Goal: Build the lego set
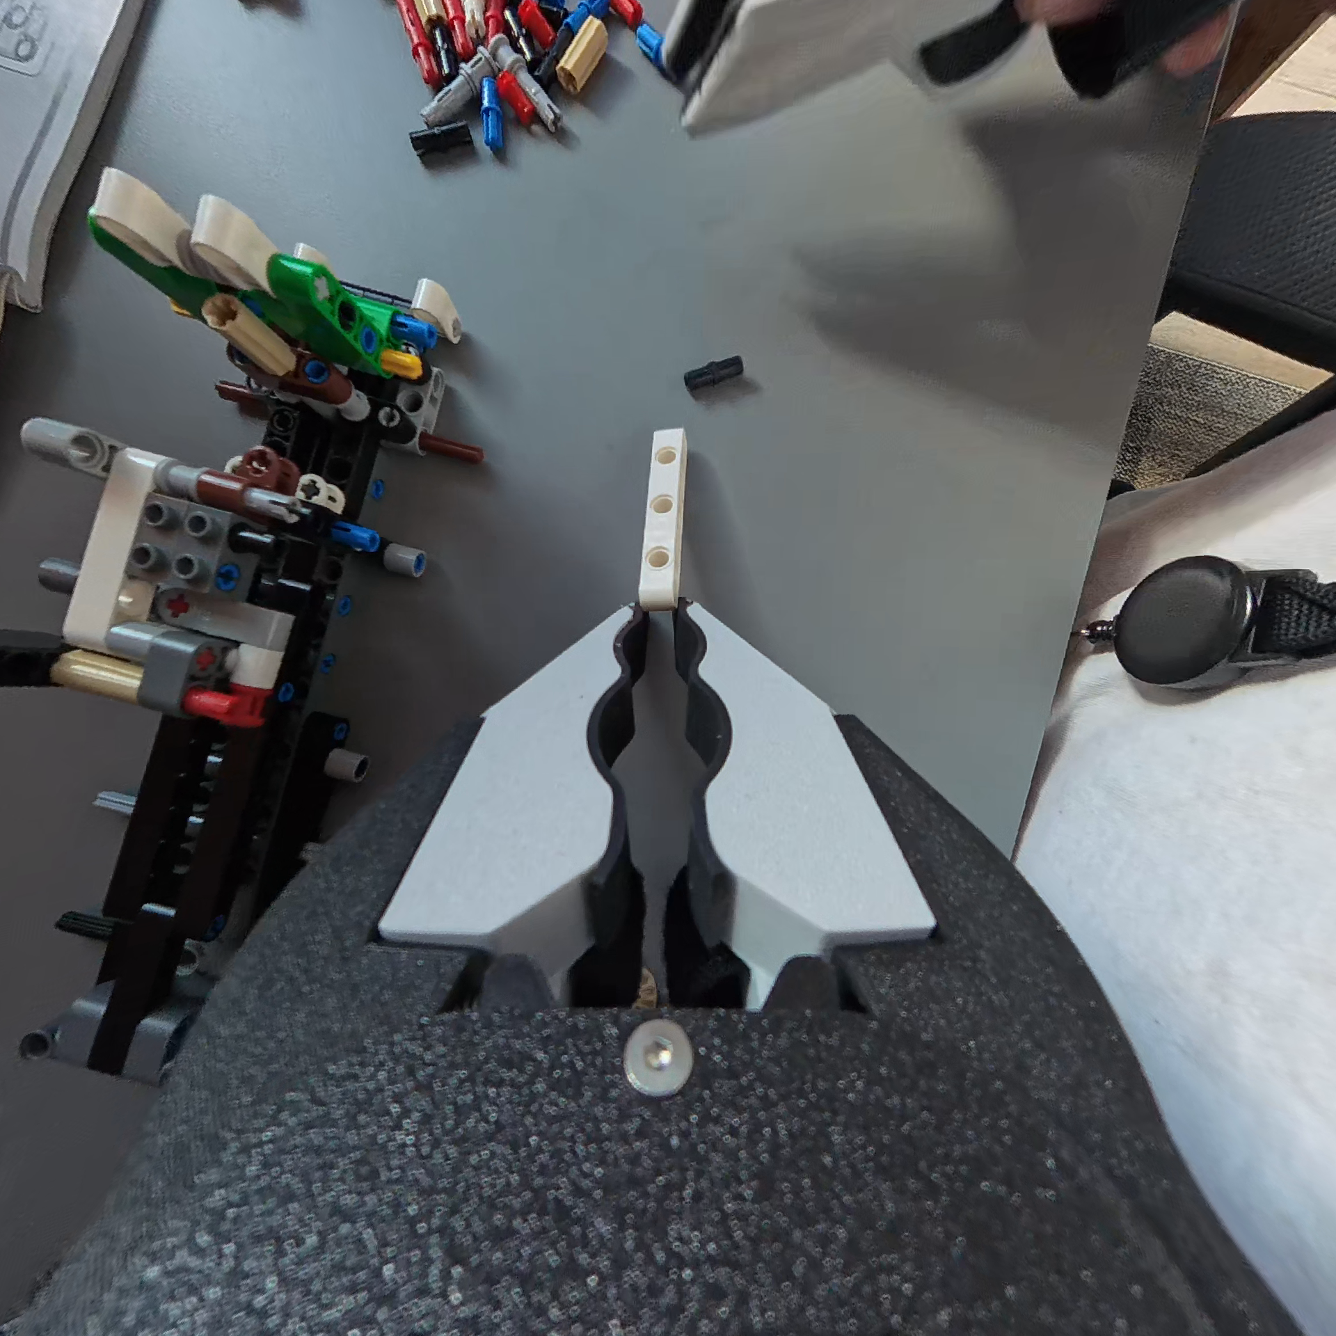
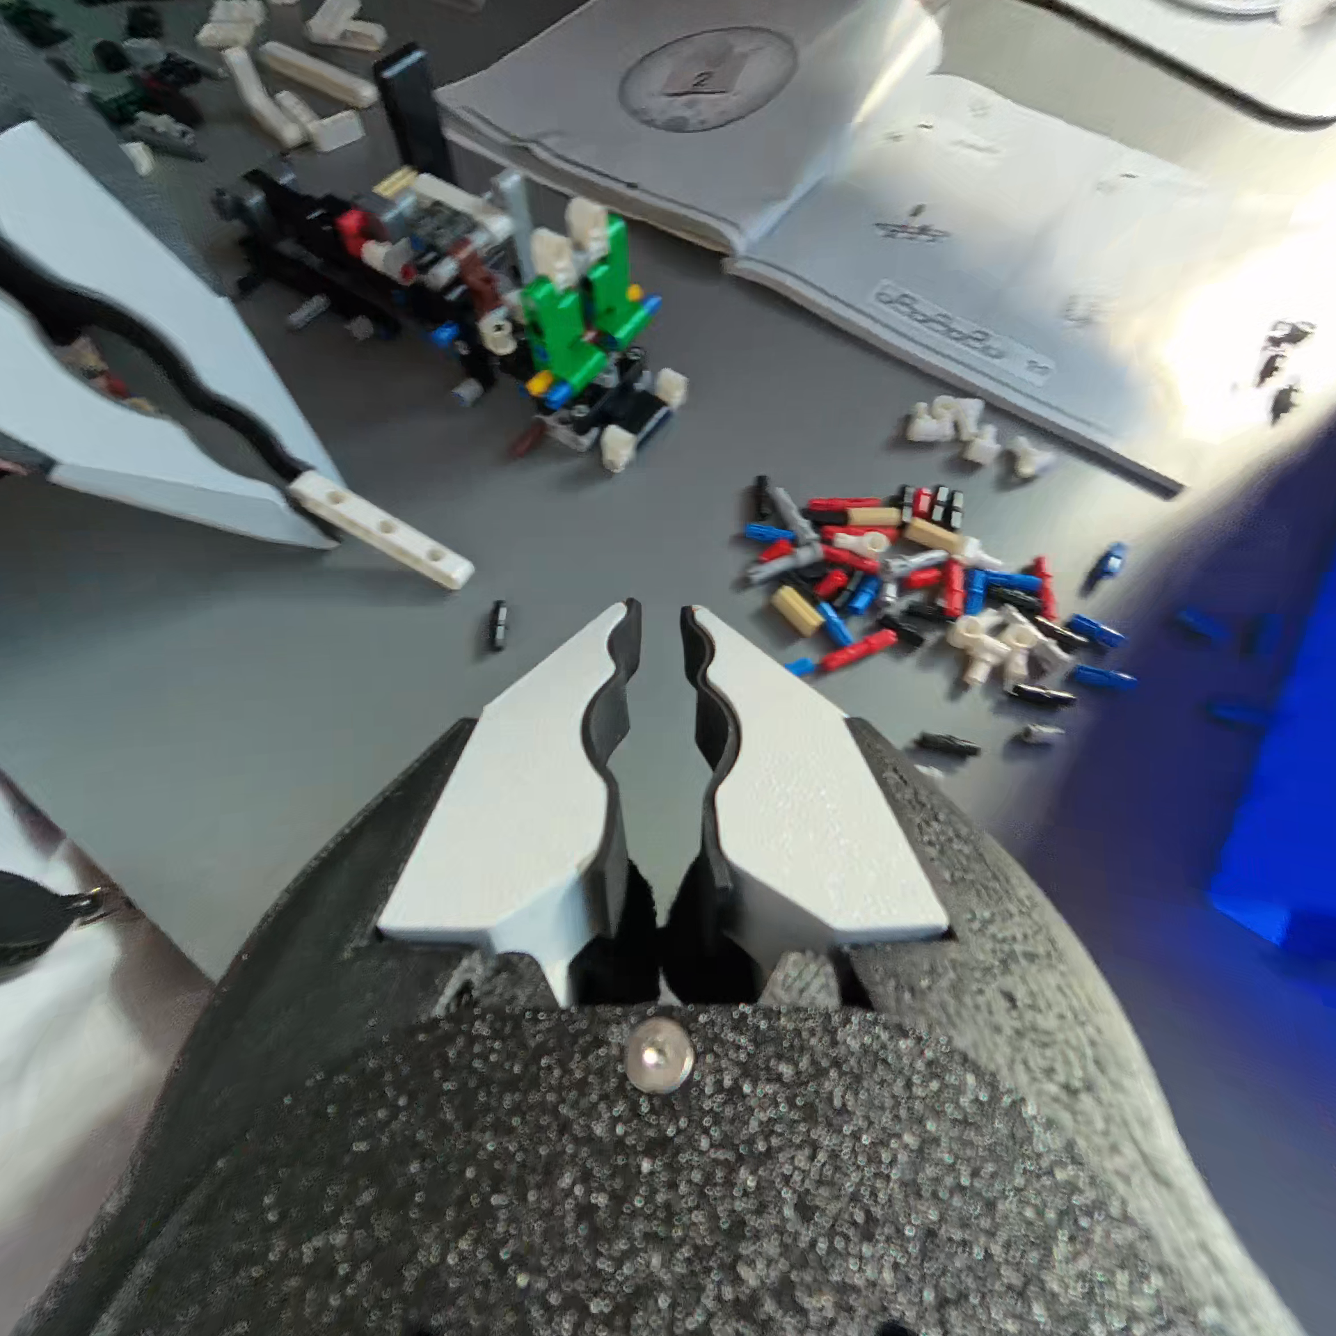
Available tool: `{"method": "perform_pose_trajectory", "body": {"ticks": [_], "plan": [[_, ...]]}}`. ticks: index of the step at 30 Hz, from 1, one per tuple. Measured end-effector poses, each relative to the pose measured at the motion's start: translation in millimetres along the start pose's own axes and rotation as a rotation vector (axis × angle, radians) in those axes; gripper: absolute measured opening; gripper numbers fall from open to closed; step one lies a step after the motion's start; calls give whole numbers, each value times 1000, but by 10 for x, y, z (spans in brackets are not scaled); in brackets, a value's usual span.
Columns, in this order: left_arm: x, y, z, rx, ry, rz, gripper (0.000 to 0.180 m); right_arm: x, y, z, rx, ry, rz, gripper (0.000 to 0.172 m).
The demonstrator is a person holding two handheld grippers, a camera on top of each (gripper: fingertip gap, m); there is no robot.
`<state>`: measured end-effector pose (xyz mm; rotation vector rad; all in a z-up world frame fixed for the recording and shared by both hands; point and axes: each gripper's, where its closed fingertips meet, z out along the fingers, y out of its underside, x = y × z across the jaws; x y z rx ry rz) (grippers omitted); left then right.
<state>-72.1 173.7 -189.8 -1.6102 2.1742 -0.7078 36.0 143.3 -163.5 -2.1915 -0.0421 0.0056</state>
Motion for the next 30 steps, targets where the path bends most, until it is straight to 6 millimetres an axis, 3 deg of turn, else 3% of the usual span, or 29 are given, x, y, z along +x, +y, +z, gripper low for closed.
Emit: {"method": "perform_pose_trajectory", "body": {"ticks": [3,5,8,18,21,30], "plan": [[28,59,-40,-15,4,0,4,639,96,-159,15,237,135,11],[56,86,-73,-19,11,3,5,838,168,-170,21,281,237,14],[71,89,-98,-17,9,3,5,866,227,-126,-8,267,285,23],[82,101,-67,-32,27,24,5,823,375,-91,-114,260,209,15],[70,104,-68,-32,28,14,5,826,375,-88,-119,271,186,5],[102,156,-107,-38,27,13,8,769,254,-8,-86,230,162,15]]}}
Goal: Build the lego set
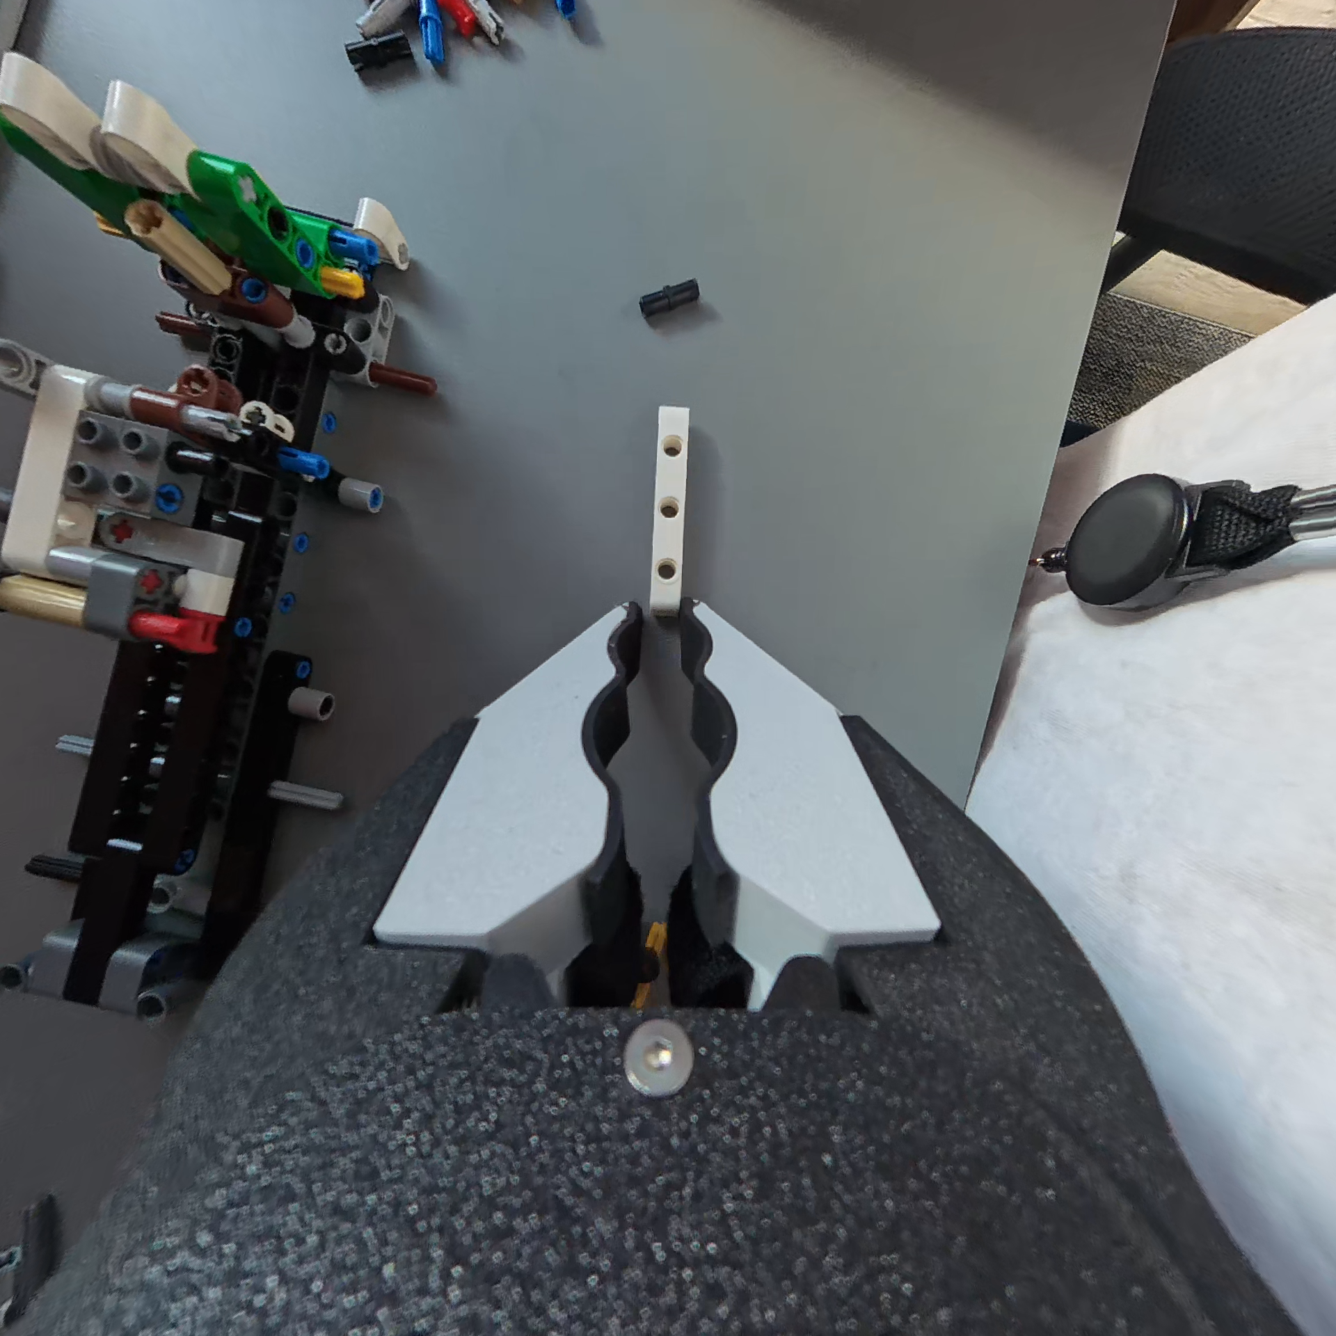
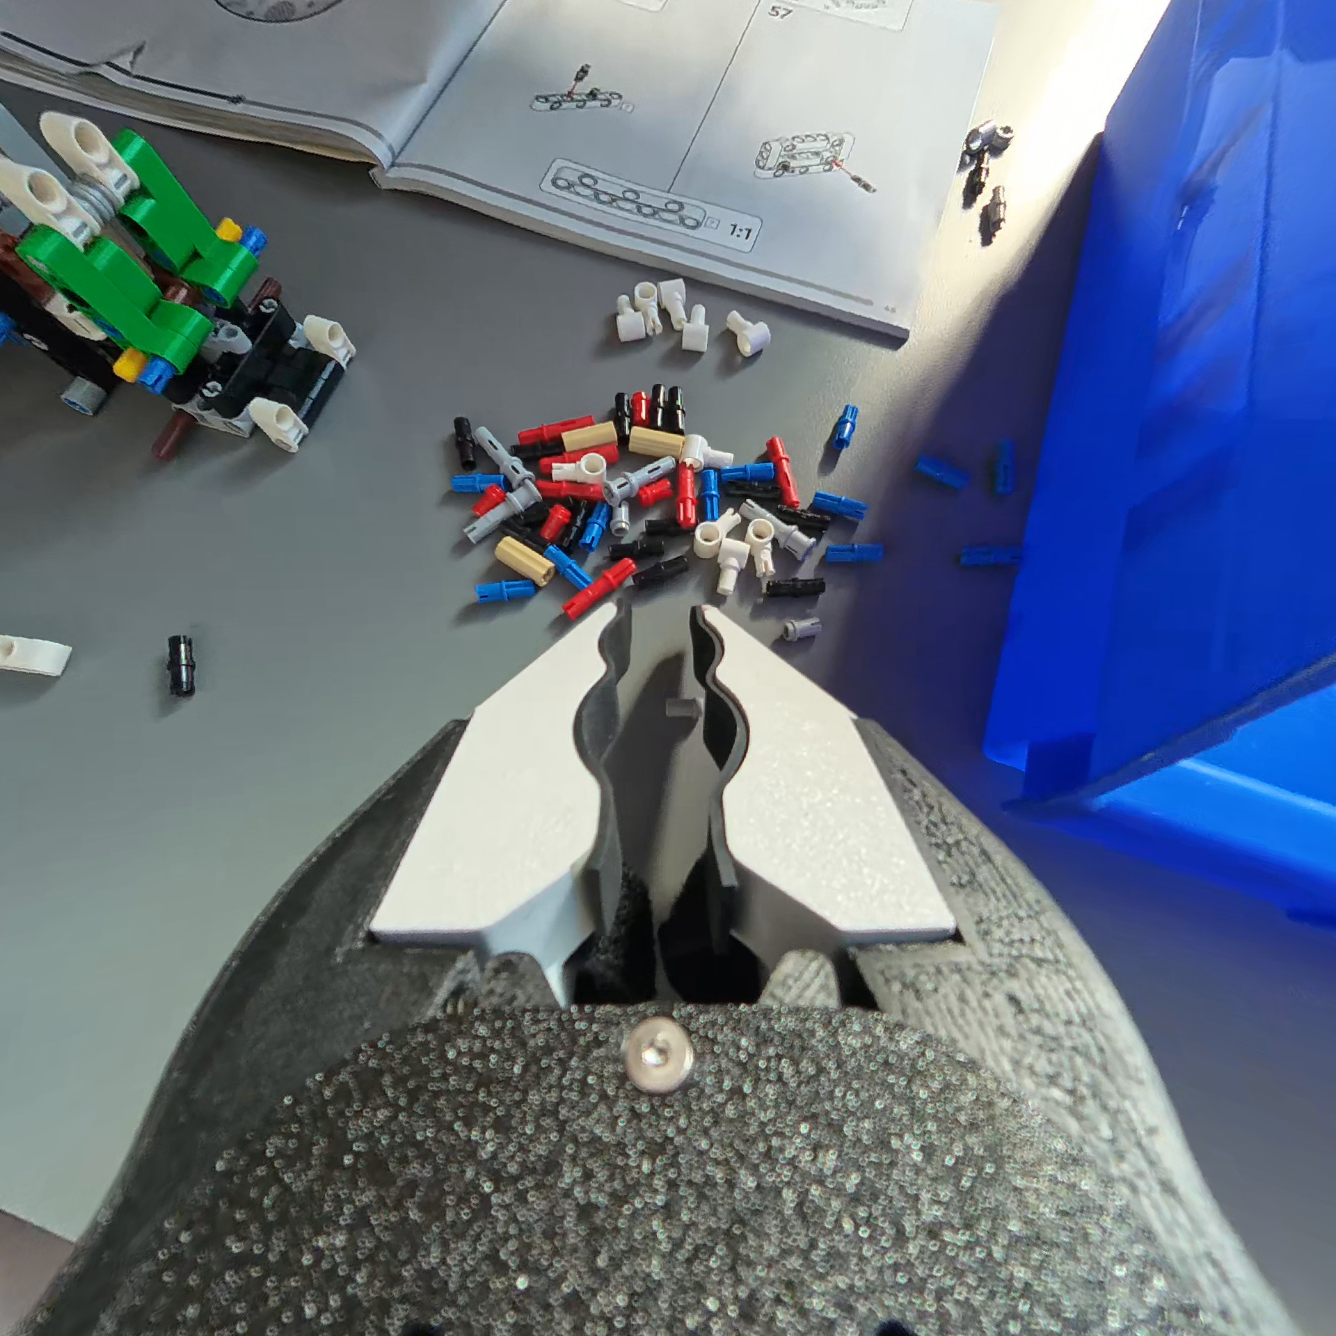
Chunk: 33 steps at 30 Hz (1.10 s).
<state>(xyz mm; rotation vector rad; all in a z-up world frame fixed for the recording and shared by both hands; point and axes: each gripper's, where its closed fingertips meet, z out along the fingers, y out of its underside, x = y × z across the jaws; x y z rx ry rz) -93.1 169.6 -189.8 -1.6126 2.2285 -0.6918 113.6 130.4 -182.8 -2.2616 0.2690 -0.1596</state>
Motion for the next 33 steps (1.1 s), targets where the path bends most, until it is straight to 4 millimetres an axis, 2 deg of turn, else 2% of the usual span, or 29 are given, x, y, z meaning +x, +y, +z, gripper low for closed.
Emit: {"method": "perform_pose_trajectory", "body": {"ticks": [12,19,25,29,33], "plan": [[-10,47,-57,6,-8,-2,9,12,-51,136,-36,5,20,11],[-49,44,-101,11,-13,2,9,27,-53,143,-39,37,5,8],[-92,51,-131,9,-11,2,9,-15,1,53,-31,26,0,8],[-80,34,-111,11,9,1,9,-136,-22,-81,13,-25,-12,9],[-65,11,-82,12,16,14,9,-455,-63,-200,83,-155,-66,8]]}}
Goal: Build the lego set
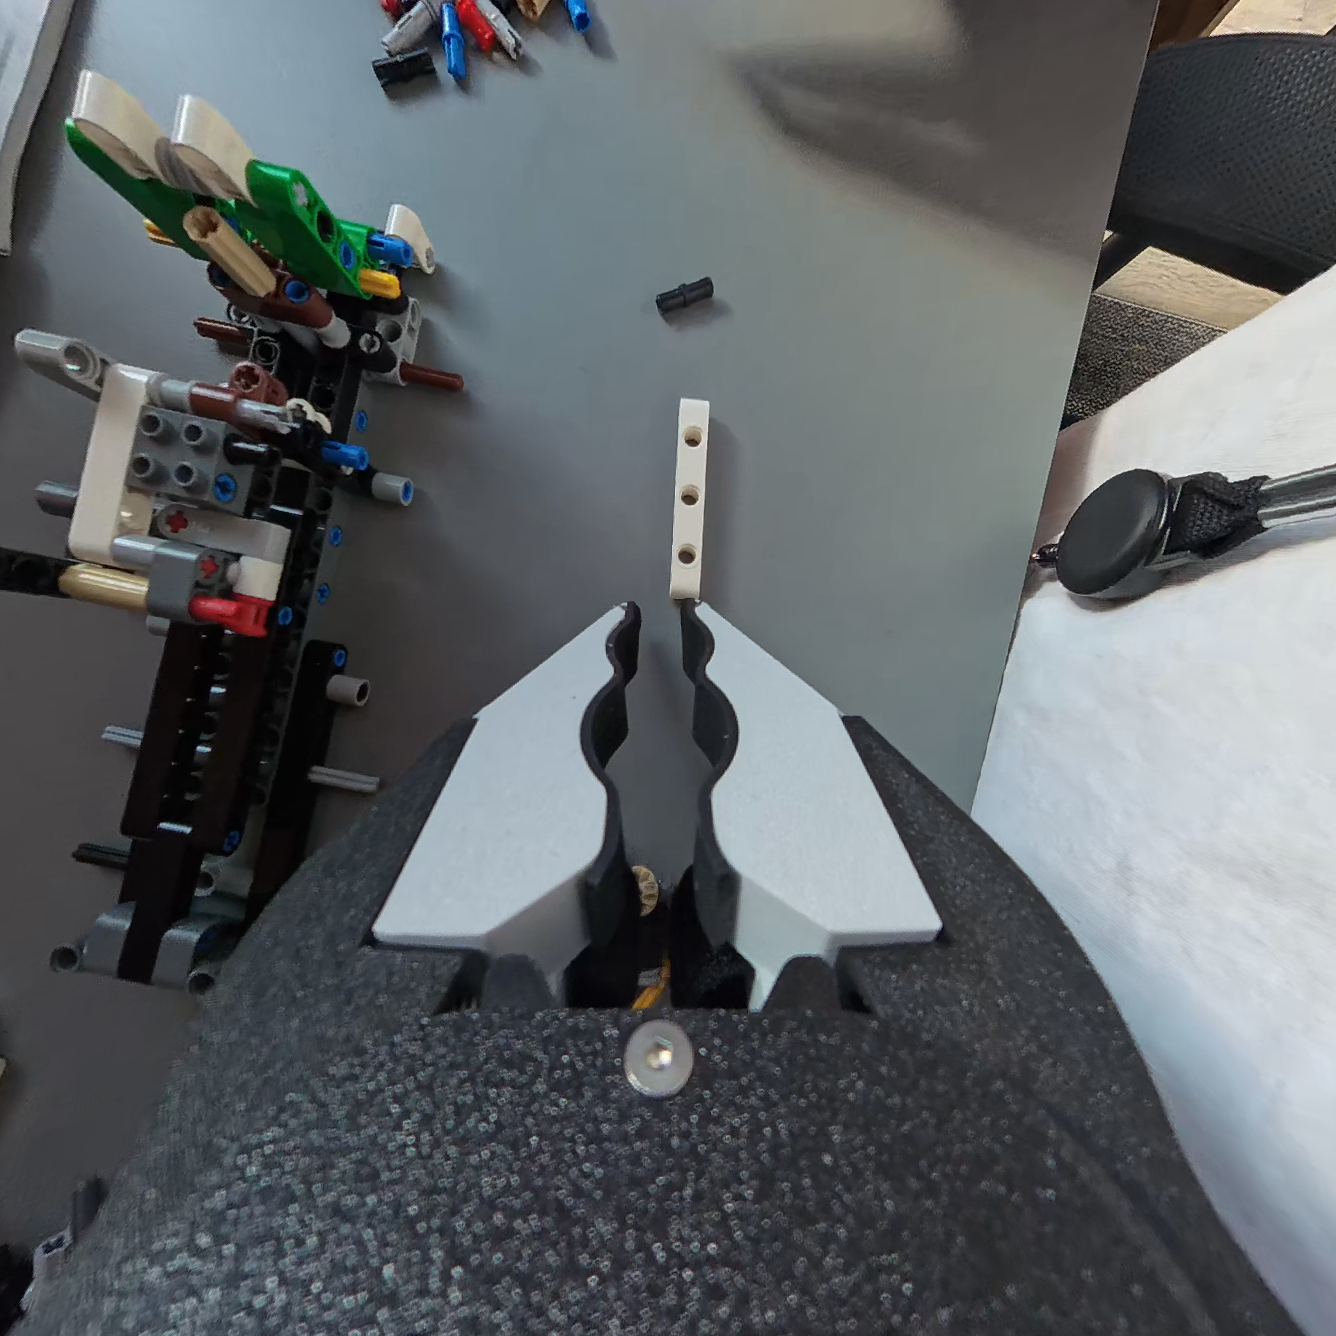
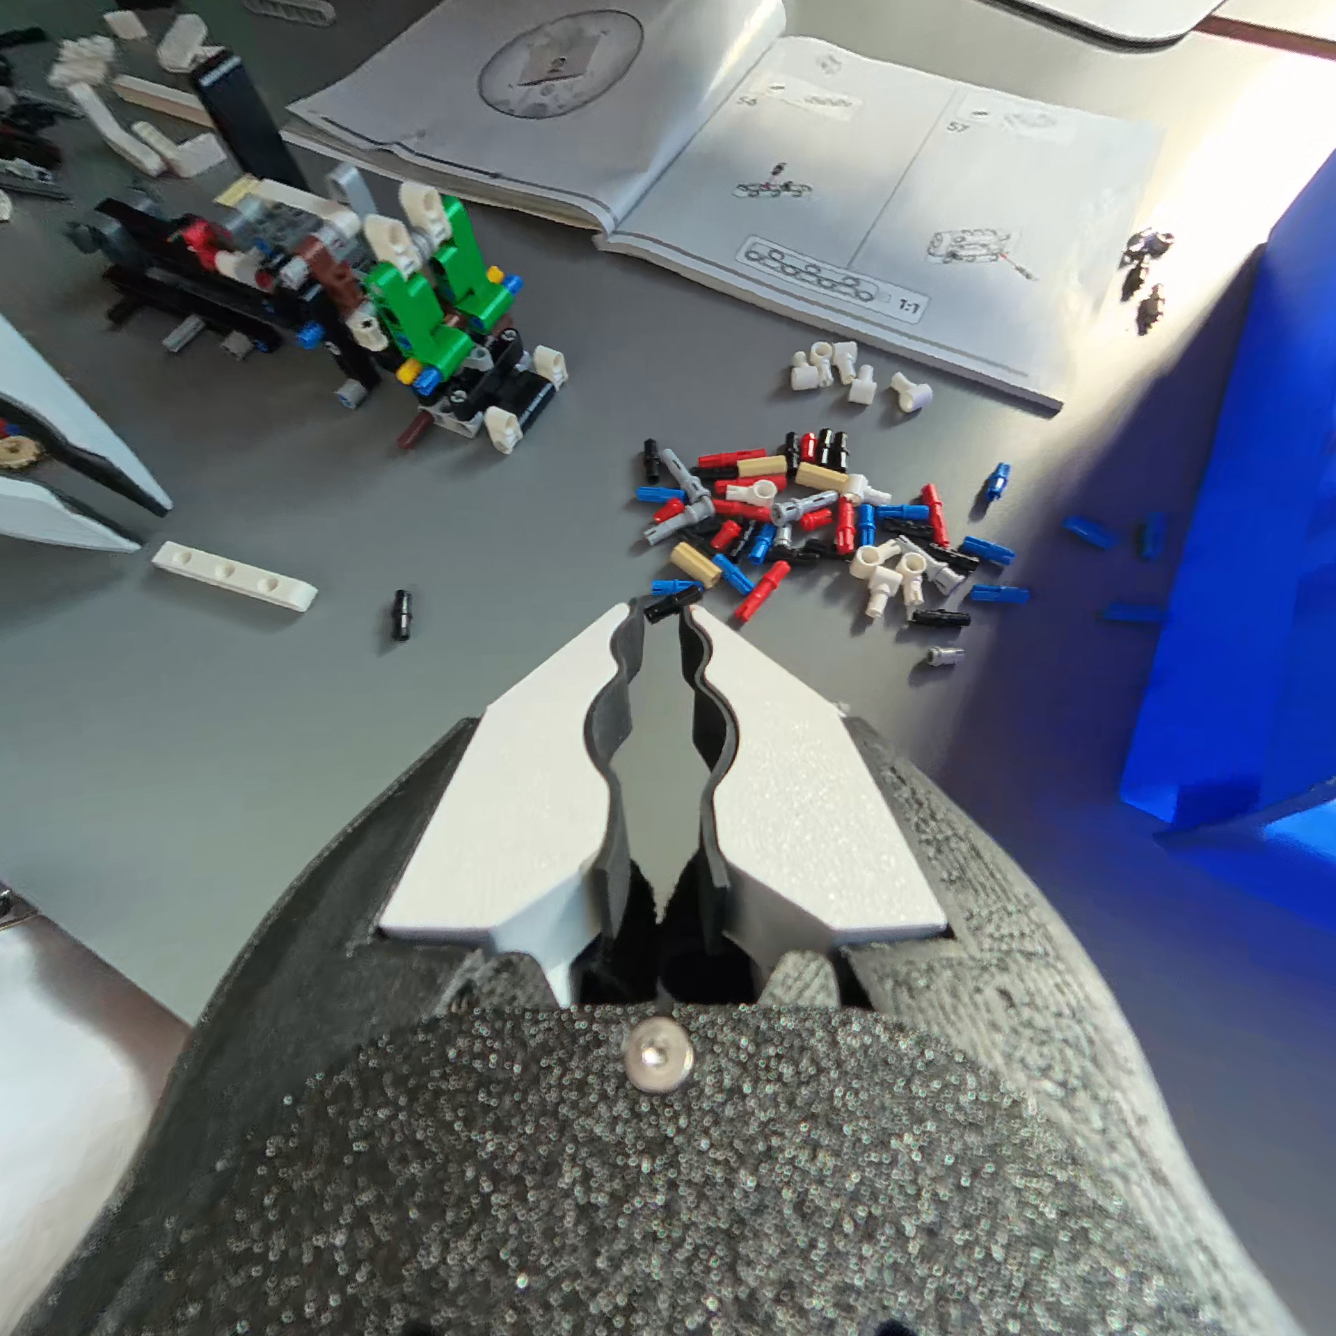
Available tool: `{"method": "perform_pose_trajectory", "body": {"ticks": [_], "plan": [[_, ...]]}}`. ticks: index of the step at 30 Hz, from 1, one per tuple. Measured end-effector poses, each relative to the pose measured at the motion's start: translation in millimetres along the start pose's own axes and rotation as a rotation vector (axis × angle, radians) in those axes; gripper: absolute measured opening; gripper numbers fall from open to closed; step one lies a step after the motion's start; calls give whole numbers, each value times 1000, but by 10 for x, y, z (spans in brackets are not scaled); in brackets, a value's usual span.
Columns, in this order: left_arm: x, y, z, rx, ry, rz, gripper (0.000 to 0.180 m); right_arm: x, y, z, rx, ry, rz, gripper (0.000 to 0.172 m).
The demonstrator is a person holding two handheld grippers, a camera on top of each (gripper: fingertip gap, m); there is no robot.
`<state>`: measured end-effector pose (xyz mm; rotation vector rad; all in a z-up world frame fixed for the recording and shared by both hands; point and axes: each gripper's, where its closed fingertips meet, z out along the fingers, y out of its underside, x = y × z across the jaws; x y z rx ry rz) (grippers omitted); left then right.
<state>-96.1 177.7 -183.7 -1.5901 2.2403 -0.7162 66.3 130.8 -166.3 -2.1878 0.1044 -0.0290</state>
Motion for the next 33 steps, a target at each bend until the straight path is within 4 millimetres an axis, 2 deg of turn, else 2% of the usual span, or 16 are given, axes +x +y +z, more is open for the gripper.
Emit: {"method": "perform_pose_trajectory", "body": {"ticks": [3,8,14,22,33], "plan": [[-2,-7,21,3,-4,10,10,-295,43,46,-9,-123,-23,8],[3,3,35,16,5,-22,12,-645,68,79,-43,-276,-138,8],[33,-52,43,56,13,-61,14,-933,98,65,-59,-439,-253,8],[75,-73,117,37,-8,-58,14,-1004,149,66,-88,-492,-292,9],[-12,-150,176,12,-67,-75,6,-988,85,-3,-56,-574,-194,15]]}}
